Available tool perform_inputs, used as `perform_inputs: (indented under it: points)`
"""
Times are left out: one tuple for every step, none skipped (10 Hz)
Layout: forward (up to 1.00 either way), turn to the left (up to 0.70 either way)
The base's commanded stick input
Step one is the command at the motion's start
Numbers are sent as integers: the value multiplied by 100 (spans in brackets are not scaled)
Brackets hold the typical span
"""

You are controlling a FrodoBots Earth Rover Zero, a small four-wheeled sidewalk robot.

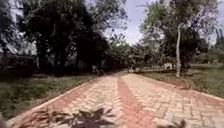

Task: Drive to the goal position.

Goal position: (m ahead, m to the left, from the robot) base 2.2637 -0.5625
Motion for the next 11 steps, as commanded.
perform_inputs:
  points:
    - [70,0]
    - [70,0]
    - [70,0]
    - [70,0]
    - [70,0]
    - [70,0]
    - [70,0]
    - [70,0]
    - [70,0]
    - [70,0]
    - [70,0]
